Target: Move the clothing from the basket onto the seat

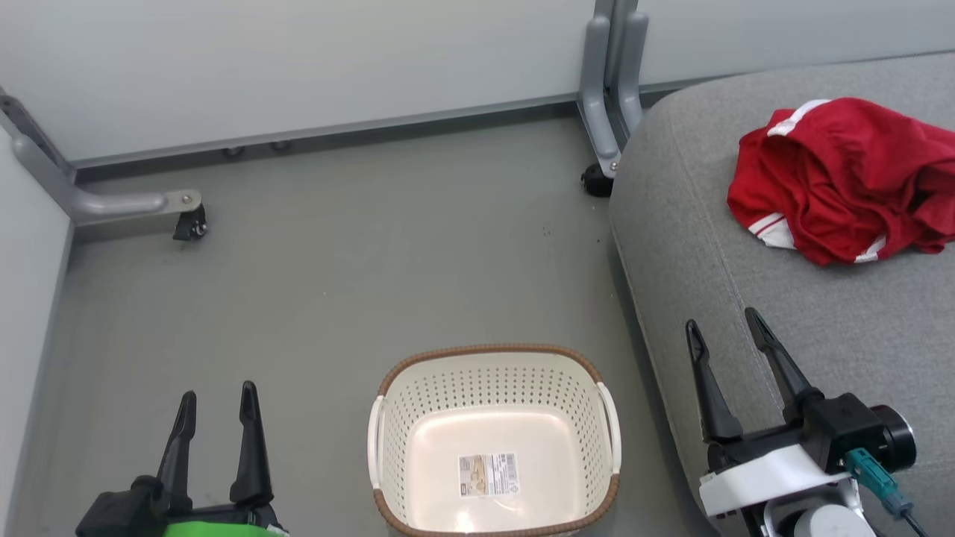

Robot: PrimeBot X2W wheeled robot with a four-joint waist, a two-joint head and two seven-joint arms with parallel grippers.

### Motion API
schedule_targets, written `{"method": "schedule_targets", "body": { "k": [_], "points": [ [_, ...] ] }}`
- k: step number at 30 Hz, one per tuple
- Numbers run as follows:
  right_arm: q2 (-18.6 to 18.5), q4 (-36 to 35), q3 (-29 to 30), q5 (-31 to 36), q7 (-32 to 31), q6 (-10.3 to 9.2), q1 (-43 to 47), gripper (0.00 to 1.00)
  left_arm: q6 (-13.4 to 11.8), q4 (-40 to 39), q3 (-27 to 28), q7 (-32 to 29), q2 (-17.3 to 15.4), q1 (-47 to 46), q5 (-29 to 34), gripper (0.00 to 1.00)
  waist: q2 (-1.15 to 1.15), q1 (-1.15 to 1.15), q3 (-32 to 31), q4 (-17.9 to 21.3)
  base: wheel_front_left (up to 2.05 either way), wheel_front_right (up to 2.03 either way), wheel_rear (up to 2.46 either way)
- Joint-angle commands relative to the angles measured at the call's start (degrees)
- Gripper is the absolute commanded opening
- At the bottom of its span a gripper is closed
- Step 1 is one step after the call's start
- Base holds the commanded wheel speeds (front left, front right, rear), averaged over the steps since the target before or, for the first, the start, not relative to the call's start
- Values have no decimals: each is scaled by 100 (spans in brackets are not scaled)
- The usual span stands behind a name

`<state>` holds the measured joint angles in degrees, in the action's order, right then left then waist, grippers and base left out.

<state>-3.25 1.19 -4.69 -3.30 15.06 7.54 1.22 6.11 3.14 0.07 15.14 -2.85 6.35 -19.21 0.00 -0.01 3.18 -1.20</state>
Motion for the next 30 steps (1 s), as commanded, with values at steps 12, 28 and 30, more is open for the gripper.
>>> {"method": "schedule_targets", "body": {
  "k": [12, 28, 30],
  "points": [
    [32, -146, -22, -110, 17, -10, 726, 100, 100, -160, -135, -1, -10, 624, 658, 100, 0, 1, -746, -170, 0, 0, 0],
    [40, -72, -2, -194, 0, 0, 696, 0, 28, -42, -152, 1, 3, 590, 958, 0, 0, 1, -744, -153, 0, 0, 0],
    [48, 26, -7, -204, -2, 0, 712, 0, 28, 71, -176, -2, 11, 596, 944, 0, 0, 1, -743, -153, 0, 0, 0]
  ]
}}
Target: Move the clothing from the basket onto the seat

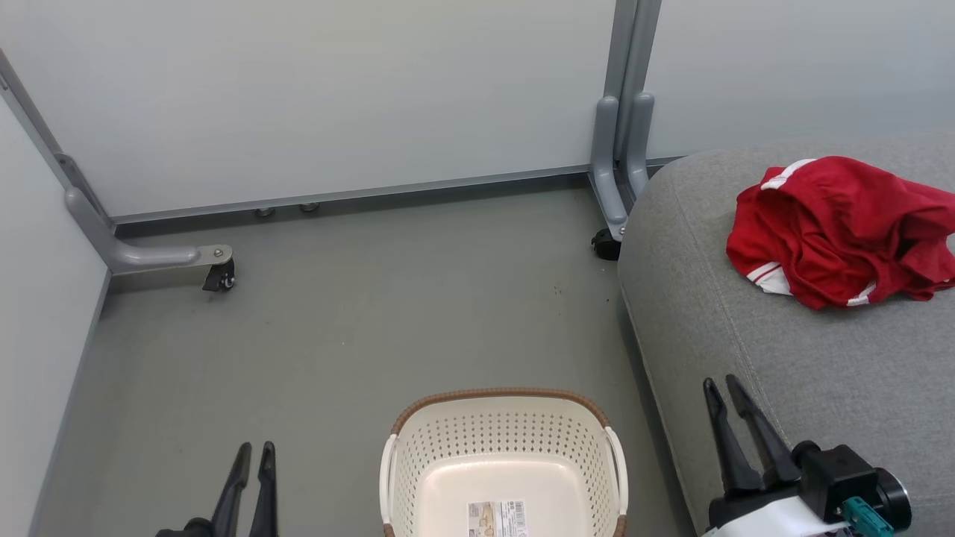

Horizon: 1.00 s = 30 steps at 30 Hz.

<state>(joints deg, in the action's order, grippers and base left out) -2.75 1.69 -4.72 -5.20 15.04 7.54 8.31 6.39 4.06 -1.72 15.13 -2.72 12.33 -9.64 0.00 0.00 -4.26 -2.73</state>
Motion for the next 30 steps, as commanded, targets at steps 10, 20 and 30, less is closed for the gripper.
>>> {"method": "schedule_targets", "body": {
  "k": [10, 20, 30],
  "points": [
    [-51, 199, 35, -957, -158, -1, -99, 0, 6, 194, 21, -185, -28, -182, -885, 0, 0, 0, 27, 17, 0, 0, 0],
    [-115, 344, 96, -2097, -359, -1, -301, 0, 24, 321, 84, -416, -68, -428, -1941, 0, 0, 0, 62, 38, 0, 0, 0],
    [-156, 463, 166, -3098, -552, -2, -468, 0, 39, 421, 144, -629, -98, -643, -2877, 0, 0, 0, 97, 60, 0, 0, 0]
  ]
}}
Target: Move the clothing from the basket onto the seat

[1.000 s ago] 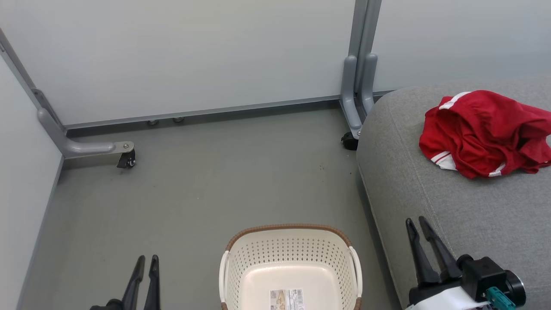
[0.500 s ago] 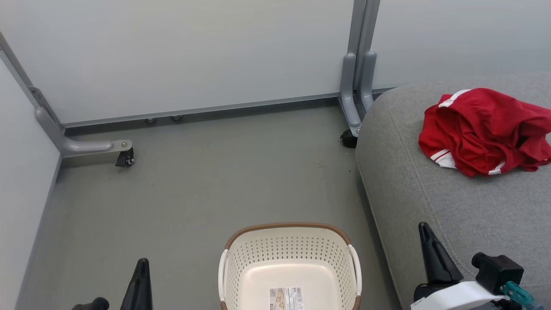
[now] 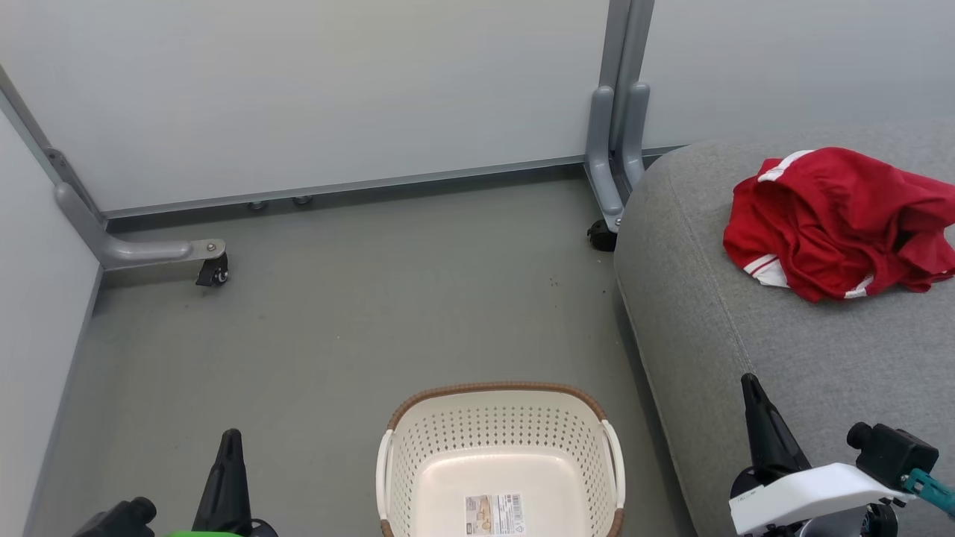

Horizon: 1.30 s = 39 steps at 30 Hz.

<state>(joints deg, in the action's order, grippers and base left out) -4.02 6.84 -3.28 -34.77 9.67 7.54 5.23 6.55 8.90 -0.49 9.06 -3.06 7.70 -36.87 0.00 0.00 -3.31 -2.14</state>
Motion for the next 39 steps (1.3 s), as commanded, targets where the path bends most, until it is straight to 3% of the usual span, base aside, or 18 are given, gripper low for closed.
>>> {"method": "schedule_targets", "body": {
  "k": [1, 39],
  "points": [
    [-34, -40, 30, -245, -38, -2, -179, 0, 25, -55, 28, -44, -66, -201, -250, 0, 0, 0, 5, 4, 0, 0, 0],
    [-94, 320, 337, -3124, -690, -3, -664, 0, 62, 212, 277, -724, -106, -817, -2961, 0, 0, 0, 139, 86, 0, 0, 0]
  ]
}}
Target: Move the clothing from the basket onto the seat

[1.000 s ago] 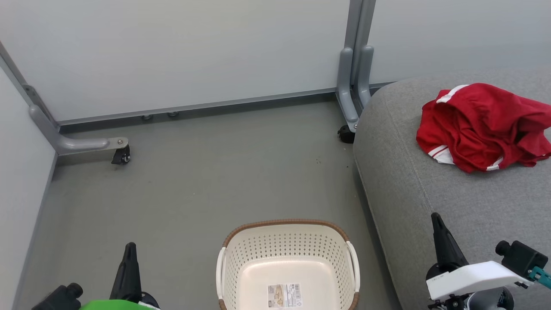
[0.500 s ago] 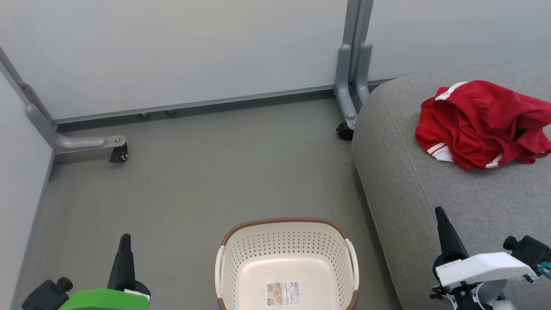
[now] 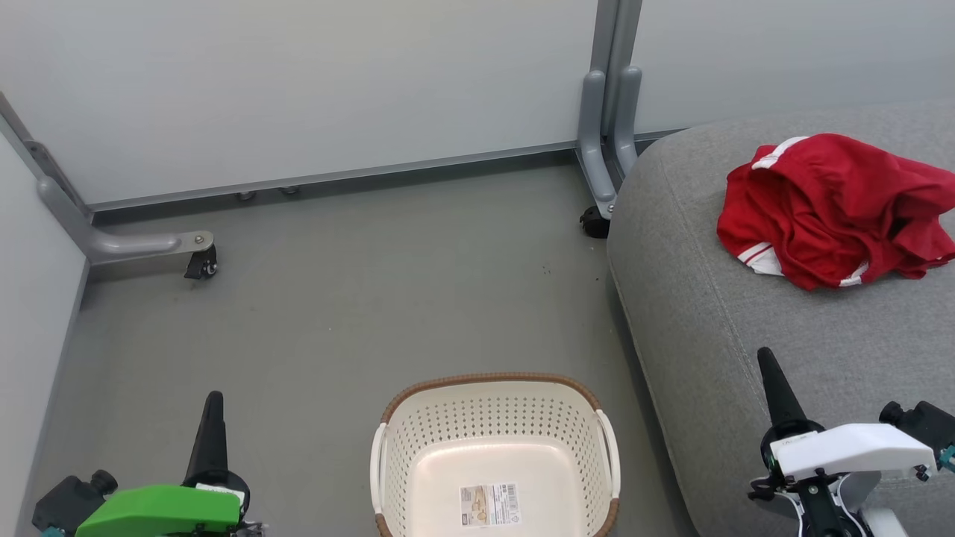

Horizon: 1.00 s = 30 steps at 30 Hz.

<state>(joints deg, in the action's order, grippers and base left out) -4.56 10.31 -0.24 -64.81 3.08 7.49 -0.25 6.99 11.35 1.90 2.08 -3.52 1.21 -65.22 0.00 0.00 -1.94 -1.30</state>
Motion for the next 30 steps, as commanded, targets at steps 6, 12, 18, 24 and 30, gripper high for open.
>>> {"method": "schedule_targets", "body": {
  "k": [6, 12, 18, 24, 30],
  "points": [
    [-38, 20, 78, -476, -117, 2, -187, 0, 23, 7, 78, -113, -60, -242, -463, 0, 0, 0, 23, 14, 0, 0, 0],
    [-37, 68, 125, -815, -208, 2, -237, 0, 30, 42, 109, -203, -58, -314, -786, 0, 0, 0, 44, 27, 0, 0, 0],
    [-34, 112, 177, -1144, -299, 3, -303, 0, 37, 75, 143, -294, -56, -390, -1094, 0, 0, 0, 65, 40, 0, 0, 0],
    [-30, 155, 225, -1444, -375, 2, -349, 0, 42, 107, 177, -368, -54, -457, -1374, 0, 0, 0, 86, 53, 0, 0, 0],
    [-24, 193, 265, -1730, -457, 2, -407, 0, 47, 134, 215, -448, -51, -518, -1659, 0, 0, 0, 107, 66, 0, 0, 0]
  ]
}}
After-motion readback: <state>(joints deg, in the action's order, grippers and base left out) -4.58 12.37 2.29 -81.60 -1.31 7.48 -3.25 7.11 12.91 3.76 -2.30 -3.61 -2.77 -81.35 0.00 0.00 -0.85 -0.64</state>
